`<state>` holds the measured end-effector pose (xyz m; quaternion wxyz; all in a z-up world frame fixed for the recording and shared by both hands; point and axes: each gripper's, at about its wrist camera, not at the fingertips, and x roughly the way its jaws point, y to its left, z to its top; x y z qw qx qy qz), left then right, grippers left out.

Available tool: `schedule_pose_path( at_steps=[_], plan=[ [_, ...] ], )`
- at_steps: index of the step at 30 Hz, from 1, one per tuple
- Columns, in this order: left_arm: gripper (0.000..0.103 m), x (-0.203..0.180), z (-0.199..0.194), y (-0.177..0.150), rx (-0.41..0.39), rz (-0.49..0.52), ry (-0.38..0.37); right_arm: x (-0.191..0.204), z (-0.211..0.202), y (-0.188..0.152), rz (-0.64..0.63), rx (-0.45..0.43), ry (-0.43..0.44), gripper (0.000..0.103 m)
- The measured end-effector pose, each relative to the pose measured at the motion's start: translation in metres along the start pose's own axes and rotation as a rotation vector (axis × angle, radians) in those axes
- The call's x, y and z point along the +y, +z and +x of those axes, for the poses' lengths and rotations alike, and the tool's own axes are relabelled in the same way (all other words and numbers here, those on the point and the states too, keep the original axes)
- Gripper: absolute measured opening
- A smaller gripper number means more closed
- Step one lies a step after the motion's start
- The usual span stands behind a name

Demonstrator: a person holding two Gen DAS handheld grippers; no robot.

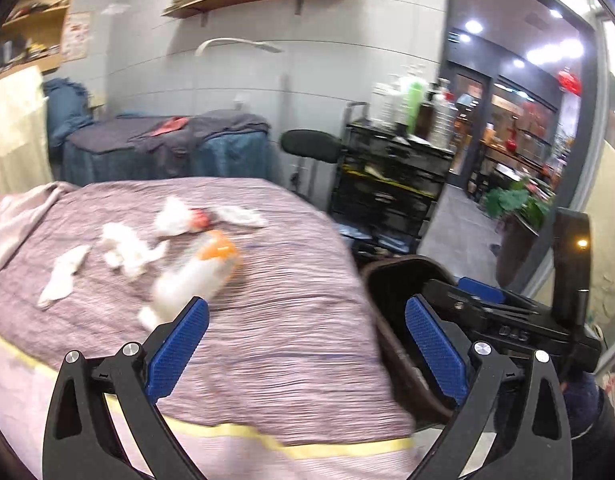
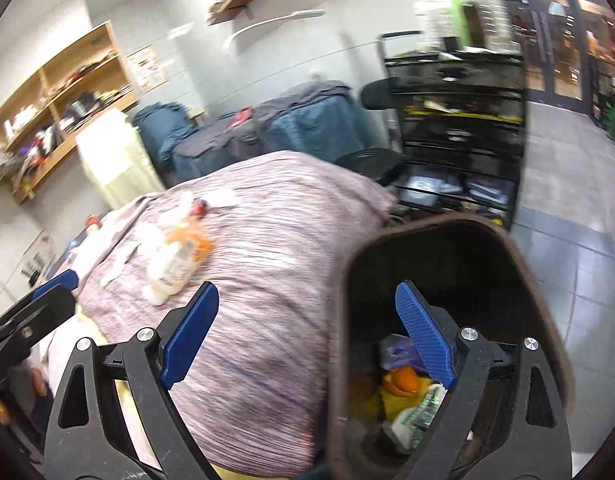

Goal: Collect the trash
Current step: 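Move both open tools back over the bed toward the bottle and tissues, then grasp the white-and-orange plastic bottle with the right gripper while the left grasps a white tissue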

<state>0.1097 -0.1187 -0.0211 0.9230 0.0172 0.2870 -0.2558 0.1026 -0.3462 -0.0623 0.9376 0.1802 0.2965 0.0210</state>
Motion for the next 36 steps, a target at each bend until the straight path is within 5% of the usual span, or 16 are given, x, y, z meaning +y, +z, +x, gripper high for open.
schedule_pose_path(
  at_steps=[18, 29, 36],
  plan=[
    [0.097, 0.181, -0.005, -0.023, 0.136, -0.268, 0.239, 0.128, 0.079, 0.006, -0.216, 0.199, 0.183, 0.09],
    [0.097, 0.251, 0.035, -0.011, 0.246, -0.307, 0.293, 0.146, 0.175, 0.02, 0.068, 0.379, 0.253, 0.09],
    [0.096, 0.273, 0.062, 0.007, 0.276, -0.309, 0.316, 0.146, 0.219, 0.026, 0.273, 0.425, 0.215, 0.085]
  ],
)
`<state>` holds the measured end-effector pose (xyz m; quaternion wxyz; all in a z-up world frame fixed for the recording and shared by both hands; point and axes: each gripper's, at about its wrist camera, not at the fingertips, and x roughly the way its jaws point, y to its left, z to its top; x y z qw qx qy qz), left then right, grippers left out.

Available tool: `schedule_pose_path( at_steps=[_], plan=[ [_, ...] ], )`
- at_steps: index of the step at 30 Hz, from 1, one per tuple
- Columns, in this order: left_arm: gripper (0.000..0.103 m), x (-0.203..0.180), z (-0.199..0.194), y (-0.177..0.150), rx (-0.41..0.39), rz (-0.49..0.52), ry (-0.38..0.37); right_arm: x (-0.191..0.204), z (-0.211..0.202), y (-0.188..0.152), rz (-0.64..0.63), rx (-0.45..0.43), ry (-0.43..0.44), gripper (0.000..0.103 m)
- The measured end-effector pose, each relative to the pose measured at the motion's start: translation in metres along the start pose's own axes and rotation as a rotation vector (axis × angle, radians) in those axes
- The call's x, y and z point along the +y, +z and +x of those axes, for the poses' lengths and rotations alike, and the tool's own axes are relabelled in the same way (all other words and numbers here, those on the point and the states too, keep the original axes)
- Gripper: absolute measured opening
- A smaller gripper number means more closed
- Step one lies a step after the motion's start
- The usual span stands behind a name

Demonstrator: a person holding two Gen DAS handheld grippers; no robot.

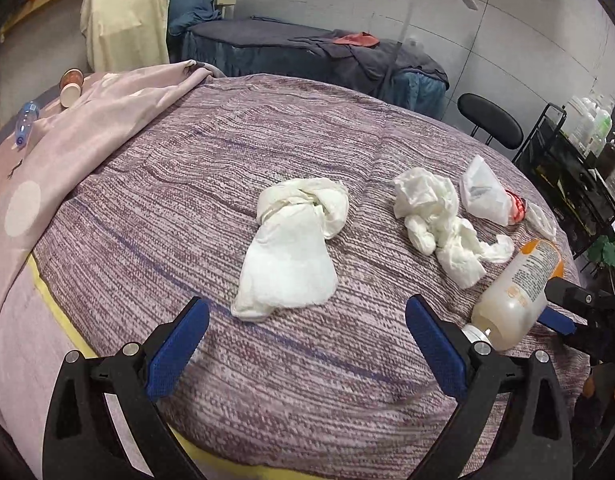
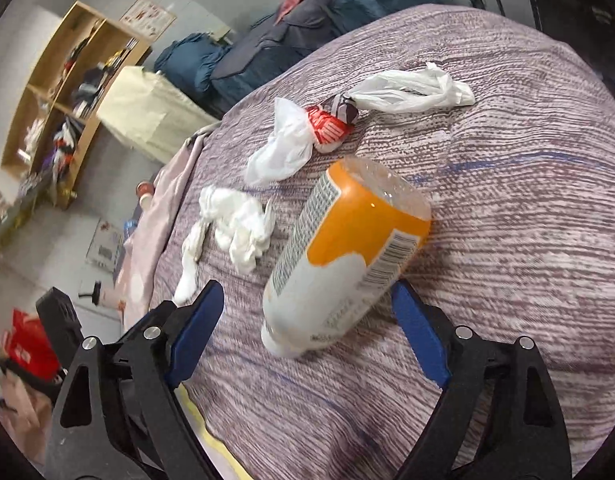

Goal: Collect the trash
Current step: 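Grasp the white-and-orange plastic bottle with the right gripper while the left grasps a white tissue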

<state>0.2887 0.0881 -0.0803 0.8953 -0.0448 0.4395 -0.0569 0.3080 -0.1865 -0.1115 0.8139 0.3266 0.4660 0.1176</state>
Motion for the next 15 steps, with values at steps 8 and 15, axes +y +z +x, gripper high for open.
schedule_pose_path(
  at_steps=[8, 15],
  plan=[
    [0.087, 0.001, 0.047, 0.032, 0.075, 0.017, 0.051, -0.009, 0.031, 0.013, 0.141, 0.004, -0.003, 0.068],
    [0.048, 0.0, 0.055, 0.037, 0.069, 0.023, 0.052, -0.001, 0.038, 0.013, 0.112, 0.007, 0.045, 0.064]
  ],
)
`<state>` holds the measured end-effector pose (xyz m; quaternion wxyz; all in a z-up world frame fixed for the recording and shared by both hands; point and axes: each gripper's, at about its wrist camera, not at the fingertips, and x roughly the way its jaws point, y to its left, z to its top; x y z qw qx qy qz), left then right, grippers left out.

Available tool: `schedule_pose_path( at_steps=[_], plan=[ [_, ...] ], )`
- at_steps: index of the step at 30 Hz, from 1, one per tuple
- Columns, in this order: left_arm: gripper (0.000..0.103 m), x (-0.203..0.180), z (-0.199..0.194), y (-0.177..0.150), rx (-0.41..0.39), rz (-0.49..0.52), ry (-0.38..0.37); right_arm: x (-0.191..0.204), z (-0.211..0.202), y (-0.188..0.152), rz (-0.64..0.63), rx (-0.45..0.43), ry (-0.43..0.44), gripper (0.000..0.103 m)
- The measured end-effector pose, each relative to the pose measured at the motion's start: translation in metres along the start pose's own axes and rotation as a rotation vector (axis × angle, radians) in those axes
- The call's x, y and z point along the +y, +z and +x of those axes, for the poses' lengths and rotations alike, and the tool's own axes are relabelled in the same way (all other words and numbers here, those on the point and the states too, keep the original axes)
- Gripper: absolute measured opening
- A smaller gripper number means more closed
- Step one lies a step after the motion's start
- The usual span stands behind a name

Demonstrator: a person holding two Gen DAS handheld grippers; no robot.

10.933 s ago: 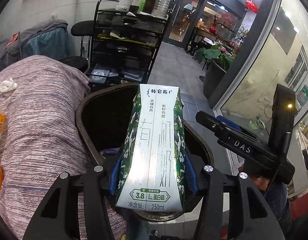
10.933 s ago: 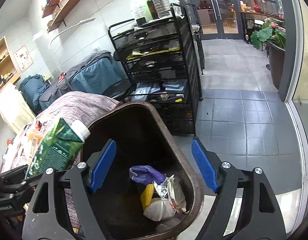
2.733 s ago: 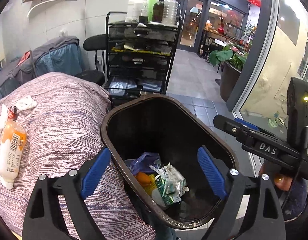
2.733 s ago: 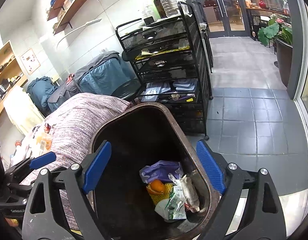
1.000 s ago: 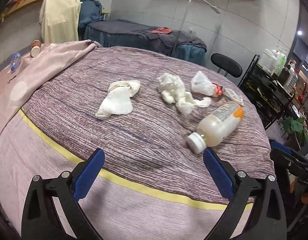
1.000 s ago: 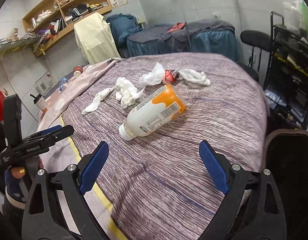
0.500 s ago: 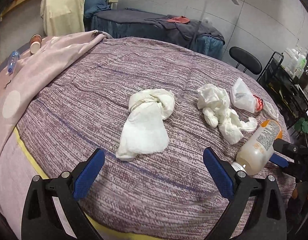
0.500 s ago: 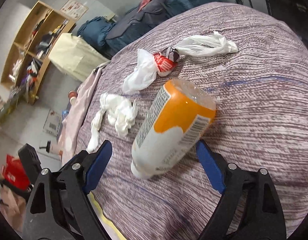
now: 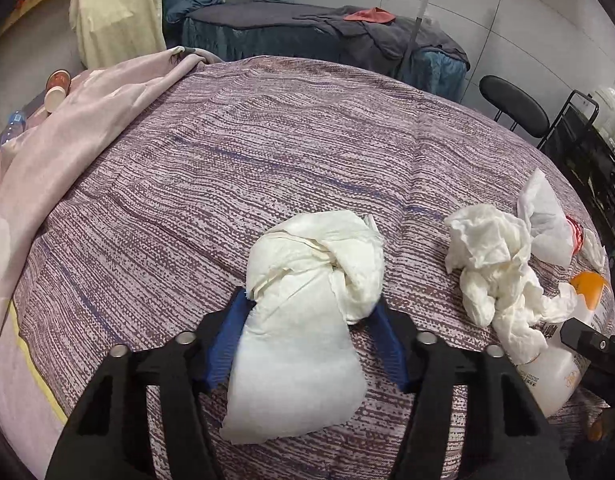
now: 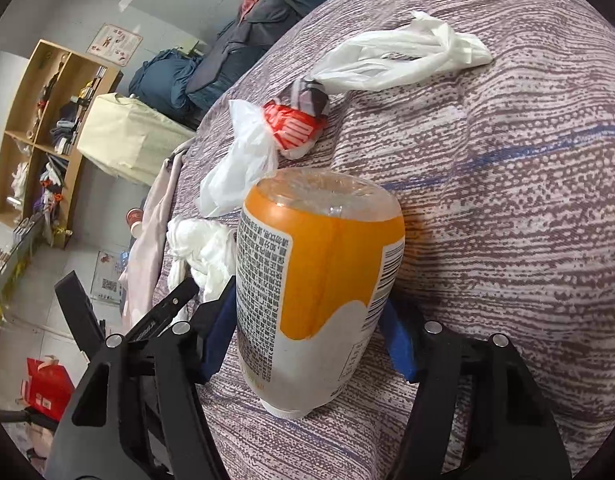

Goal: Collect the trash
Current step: 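Grasp the white-and-orange plastic bottle with the right gripper while the left grasps a white tissue, then carry the bottle over the bin and open the right gripper while the left carries the tissue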

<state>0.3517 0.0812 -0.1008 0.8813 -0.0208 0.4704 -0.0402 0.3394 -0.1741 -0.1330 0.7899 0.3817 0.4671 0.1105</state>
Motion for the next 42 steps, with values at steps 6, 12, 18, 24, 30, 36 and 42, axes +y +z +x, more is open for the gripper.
schedule_pose_path(
  at_steps=[6, 12, 18, 24, 30, 36, 42],
  plan=[
    [0.015, 0.0, -0.023, -0.013, -0.053, -0.009, -0.016, 0.007, -0.025, -0.007, -0.053, -0.035, 0.062, 0.062],
    [0.015, -0.005, -0.056, -0.033, -0.121, -0.027, -0.052, 0.015, -0.058, -0.02, -0.139, -0.071, 0.087, 0.062],
    [0.015, -0.023, -0.094, -0.059, -0.194, -0.018, -0.091, 0.011, -0.095, -0.036, -0.201, -0.098, 0.105, 0.062],
    [0.015, -0.044, -0.122, -0.081, -0.24, -0.013, -0.152, -0.002, -0.135, -0.05, -0.247, -0.143, 0.105, 0.062],
    [0.015, -0.07, -0.138, -0.097, -0.26, 0.023, -0.203, -0.02, -0.184, -0.059, -0.277, -0.227, 0.081, 0.062],
    [0.015, -0.098, -0.146, -0.11, -0.266, 0.069, -0.244, -0.045, -0.223, -0.066, -0.267, -0.293, 0.047, 0.062],
    [0.015, -0.125, -0.15, -0.119, -0.262, 0.094, -0.296, -0.071, -0.251, -0.07, -0.257, -0.337, 0.01, 0.062]
  ],
)
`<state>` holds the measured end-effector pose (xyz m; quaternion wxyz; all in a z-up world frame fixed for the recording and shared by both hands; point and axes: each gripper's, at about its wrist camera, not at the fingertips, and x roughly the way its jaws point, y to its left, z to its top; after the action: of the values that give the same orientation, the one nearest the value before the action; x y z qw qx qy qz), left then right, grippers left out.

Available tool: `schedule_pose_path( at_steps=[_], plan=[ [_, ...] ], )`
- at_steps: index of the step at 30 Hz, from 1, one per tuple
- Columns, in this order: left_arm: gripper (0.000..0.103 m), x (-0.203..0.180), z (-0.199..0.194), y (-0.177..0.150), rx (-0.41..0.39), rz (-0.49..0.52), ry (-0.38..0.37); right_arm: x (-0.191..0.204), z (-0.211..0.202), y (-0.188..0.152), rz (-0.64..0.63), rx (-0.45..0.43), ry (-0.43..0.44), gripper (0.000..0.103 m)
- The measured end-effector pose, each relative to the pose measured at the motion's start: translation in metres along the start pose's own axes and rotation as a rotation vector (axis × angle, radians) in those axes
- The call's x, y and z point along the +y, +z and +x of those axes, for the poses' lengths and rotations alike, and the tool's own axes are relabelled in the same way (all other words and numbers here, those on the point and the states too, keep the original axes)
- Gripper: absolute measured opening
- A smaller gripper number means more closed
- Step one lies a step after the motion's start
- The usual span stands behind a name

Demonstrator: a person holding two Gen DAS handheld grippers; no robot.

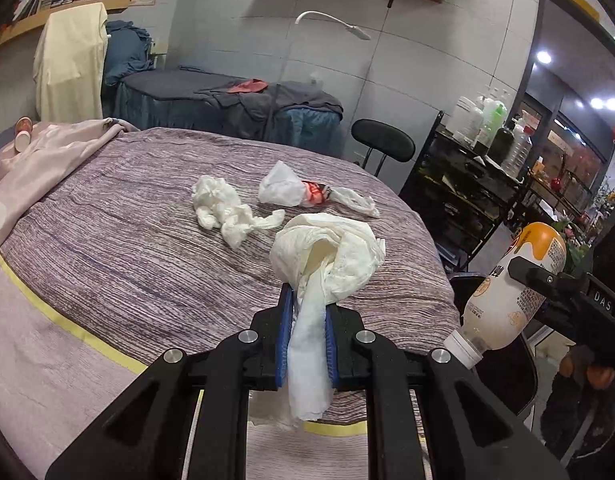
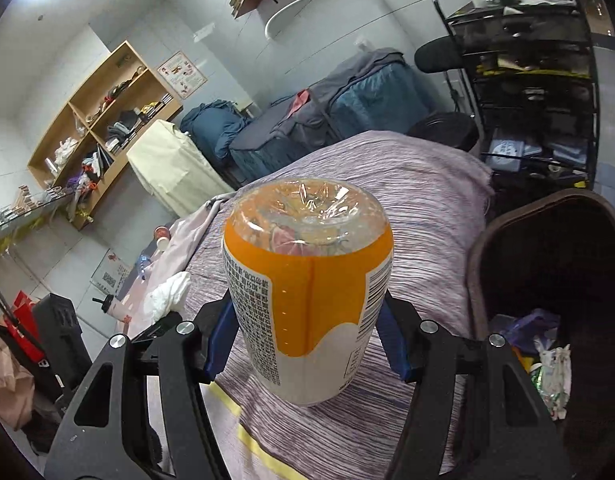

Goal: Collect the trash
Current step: 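Carry the bottle over the bin and open the right gripper while the left carries the tissue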

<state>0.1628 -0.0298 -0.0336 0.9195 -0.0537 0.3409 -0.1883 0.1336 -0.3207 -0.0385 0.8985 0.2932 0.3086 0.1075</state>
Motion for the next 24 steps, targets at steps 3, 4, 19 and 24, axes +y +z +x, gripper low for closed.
schedule_pose_path(
  at_steps=[3, 4, 19, 24],
  plan=[
    [0.015, -0.016, 0.0, -0.001, -0.002, 0.009, -0.029, -0.016, -0.016, 0.001, 0.02, -0.028, -0.023, 0.062],
    [0.015, -0.021, 0.0, -0.002, -0.004, 0.012, -0.037, -0.023, -0.021, 0.001, 0.031, -0.037, -0.031, 0.062],
    [0.015, -0.105, 0.023, -0.018, 0.059, 0.135, -0.146, -0.13, -0.061, -0.013, 0.078, -0.08, -0.376, 0.062],
    [0.015, -0.125, 0.028, -0.022, 0.076, 0.169, -0.164, -0.152, -0.048, -0.025, 0.088, -0.026, -0.431, 0.062]
  ],
)
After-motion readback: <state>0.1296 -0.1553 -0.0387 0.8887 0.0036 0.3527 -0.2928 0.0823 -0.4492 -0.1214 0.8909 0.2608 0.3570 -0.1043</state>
